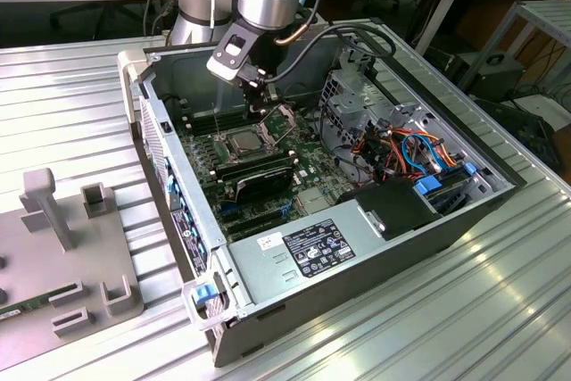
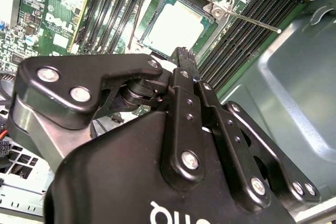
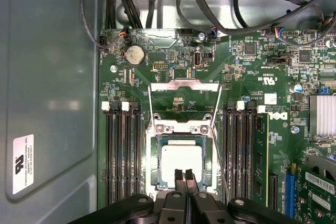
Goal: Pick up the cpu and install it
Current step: 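Close the cpu cover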
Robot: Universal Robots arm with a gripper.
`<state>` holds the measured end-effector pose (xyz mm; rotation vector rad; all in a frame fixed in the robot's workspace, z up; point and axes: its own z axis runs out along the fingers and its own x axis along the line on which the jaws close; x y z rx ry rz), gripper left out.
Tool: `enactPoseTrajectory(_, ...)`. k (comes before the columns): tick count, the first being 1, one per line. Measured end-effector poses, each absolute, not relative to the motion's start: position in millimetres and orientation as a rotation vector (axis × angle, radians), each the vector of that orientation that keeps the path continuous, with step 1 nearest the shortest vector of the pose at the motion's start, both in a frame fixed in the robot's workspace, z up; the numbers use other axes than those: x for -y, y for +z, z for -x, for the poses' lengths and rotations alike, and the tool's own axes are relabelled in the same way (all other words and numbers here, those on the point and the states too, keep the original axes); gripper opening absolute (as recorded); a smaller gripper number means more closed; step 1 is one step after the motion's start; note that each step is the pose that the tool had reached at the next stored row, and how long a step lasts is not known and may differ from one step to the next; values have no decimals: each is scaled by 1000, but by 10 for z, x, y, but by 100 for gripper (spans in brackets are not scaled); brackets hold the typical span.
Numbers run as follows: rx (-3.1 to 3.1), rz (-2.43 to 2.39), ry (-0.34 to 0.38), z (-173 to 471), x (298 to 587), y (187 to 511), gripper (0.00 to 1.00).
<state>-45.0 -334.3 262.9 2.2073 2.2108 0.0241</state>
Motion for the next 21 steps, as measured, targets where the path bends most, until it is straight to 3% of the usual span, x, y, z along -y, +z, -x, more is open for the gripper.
enactPoseTrajectory(21,-2211,-2207,24,287,3334,2661,11)
